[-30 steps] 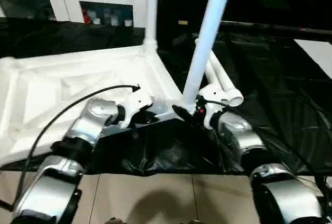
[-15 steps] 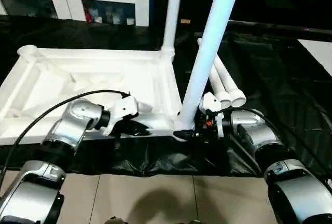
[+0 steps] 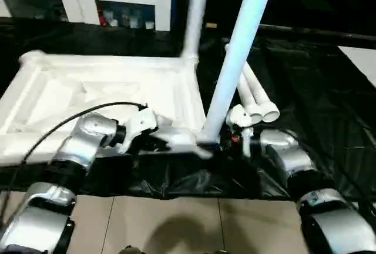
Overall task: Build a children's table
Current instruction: Rotate leg to tighten
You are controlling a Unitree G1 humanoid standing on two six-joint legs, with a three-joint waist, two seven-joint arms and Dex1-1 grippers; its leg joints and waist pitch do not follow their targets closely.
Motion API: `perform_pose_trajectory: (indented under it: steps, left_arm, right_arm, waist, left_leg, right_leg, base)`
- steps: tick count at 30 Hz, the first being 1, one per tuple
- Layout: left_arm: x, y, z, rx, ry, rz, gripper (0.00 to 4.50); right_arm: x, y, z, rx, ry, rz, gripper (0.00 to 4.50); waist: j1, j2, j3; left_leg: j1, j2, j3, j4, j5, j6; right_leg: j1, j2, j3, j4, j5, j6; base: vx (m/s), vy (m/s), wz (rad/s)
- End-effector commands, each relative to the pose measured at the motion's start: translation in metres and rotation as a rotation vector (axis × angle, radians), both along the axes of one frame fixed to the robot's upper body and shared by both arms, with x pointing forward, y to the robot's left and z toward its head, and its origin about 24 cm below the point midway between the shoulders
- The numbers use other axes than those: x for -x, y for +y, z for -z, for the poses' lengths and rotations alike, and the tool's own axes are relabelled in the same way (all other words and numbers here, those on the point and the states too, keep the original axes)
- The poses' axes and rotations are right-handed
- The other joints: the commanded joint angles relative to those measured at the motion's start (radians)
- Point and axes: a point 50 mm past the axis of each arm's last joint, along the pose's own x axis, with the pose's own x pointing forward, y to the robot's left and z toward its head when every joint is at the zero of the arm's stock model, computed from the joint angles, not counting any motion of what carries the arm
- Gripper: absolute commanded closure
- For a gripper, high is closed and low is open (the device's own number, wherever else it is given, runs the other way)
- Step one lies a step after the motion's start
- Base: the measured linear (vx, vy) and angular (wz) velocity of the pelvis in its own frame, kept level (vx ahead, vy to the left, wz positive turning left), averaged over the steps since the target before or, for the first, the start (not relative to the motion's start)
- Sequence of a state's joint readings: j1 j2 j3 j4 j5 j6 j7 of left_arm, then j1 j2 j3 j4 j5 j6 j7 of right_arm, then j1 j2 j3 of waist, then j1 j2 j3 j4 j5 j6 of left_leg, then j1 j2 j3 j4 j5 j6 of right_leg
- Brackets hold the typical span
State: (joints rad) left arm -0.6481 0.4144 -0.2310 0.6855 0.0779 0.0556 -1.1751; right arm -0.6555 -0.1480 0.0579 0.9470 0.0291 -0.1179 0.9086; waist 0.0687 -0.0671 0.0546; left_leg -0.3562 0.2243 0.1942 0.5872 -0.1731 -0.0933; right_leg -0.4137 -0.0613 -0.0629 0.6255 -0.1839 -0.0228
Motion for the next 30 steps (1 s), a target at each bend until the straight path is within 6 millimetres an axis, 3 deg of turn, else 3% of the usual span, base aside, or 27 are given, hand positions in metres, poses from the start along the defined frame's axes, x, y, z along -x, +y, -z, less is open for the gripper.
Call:
perform_pose_trajectory:
  steps: [1,4,8,10,12,15,19,20,23,30]
  left_arm:
    - [-0.009,-0.026,-0.002,0.062,-0.061,-0.101,4.50]
    - [-0.011,-0.040,-0.002,0.068,-0.087,-0.160,4.50]
    - [-0.014,-0.058,-0.002,0.074,-0.130,-0.191,4.50]
    - [-0.015,-0.059,-0.002,0.067,-0.138,-0.191,4.50]
    - [-0.015,-0.058,-0.002,0.064,-0.142,-0.188,4.50]
    - [-0.013,-0.051,-0.003,0.067,-0.142,-0.132,4.50]
    - [-0.005,-0.039,-0.007,0.065,-0.144,-0.007,4.50]
    - [-0.002,-0.029,-0.006,0.042,-0.127,0.039,4.50]
    - [0.002,-0.022,-0.006,0.046,-0.102,0.087,4.50]
    - [0.009,-0.007,-0.007,0.045,-0.037,0.169,4.50]
  right_arm:
    - [0.002,0.026,0.010,-0.027,0.030,0.114,1.79]
    - [0.000,0.041,0.013,-0.039,0.036,0.233,1.80]
    - [-0.002,0.068,0.005,-0.059,-0.029,0.317,1.80]
    - [-0.002,0.072,0.002,-0.073,-0.055,0.316,1.24]
    - [-0.003,0.071,0.000,-0.087,-0.061,0.313,1.08]
    - [-0.004,0.060,-0.004,-0.124,-0.072,0.256,0.74]
    - [-0.004,0.037,-0.006,-0.088,-0.088,0.140,0.66]
    - [-0.002,0.025,-0.006,-0.065,-0.082,0.041,0.66]
    - [0.000,0.017,-0.009,-0.066,-0.070,-0.033,0.66]
    - [0.007,0.003,-0.013,-0.035,-0.032,-0.247,0.66]
  waist:
    - [-0.003,0.006,-0.056]
    - [-0.010,0.007,-0.056]
    - [-0.013,0.011,-0.058]
    - [-0.013,0.010,-0.059]
    - [-0.012,0.012,-0.061]
    - [-0.011,0.010,-0.063]
    - [-0.008,0.011,-0.066]
    - [-0.009,0.013,-0.066]
    - [-0.009,0.014,-0.066]
    - [0.005,0.017,-0.064]
  left_leg:
    - [0.013,0.015,-0.011,-0.070,-0.266,-0.013]
    - [0.014,0.013,-0.014,-0.071,-0.278,-0.017]
    - [0.013,0.011,-0.013,-0.071,-0.280,-0.014]
    - [0.011,0.010,-0.012,-0.071,-0.276,-0.007]
    - [0.007,0.010,-0.010,-0.070,-0.258,0.004]
    - [0.004,0.011,-0.009,-0.070,-0.238,0.019]
    - [0.000,0.011,-0.008,-0.065,-0.213,0.040]
    - [-0.002,0.011,-0.008,-0.065,-0.199,0.046]
    - [-0.001,0.014,-0.006,-0.064,-0.193,0.060]
    - [0.002,0.021,-0.002,-0.063,-0.201,0.052]
  right_leg:
    - [0.039,-0.078,0.051,-0.095,-0.398,-0.150]
    - [0.037,-0.078,0.049,-0.101,-0.431,-0.139]
    - [0.036,-0.076,0.049,-0.100,-0.398,-0.137]
    - [0.038,-0.074,0.050,-0.098,-0.379,-0.134]
    - [0.041,-0.073,0.050,-0.093,-0.330,-0.144]
    - [0.046,-0.072,0.051,-0.086,-0.272,-0.159]
    - [0.050,-0.074,0.051,-0.082,-0.230,-0.177]
    - [0.052,-0.072,0.050,-0.079,-0.201,-0.187]
    - [0.052,-0.071,0.050,-0.075,-0.164,-0.210]
    - [0.051,-0.070,0.047,-0.068,-0.153,-0.232]
  base:
    - [0.000,0.000,0.00]
    - [0.000,0.000,0.00]
    - [0.000,0.000,0.00]
    - [0.000,0.000,0.00]
    - [0.000,0.000,0.00]
    - [0.000,0.000,0.00]
    - [0.000,0.000,0.00]
    - [0.000,0.000,0.00]
    - [0.000,0.000,0.00]
    - [0.000,0.000,0.00]
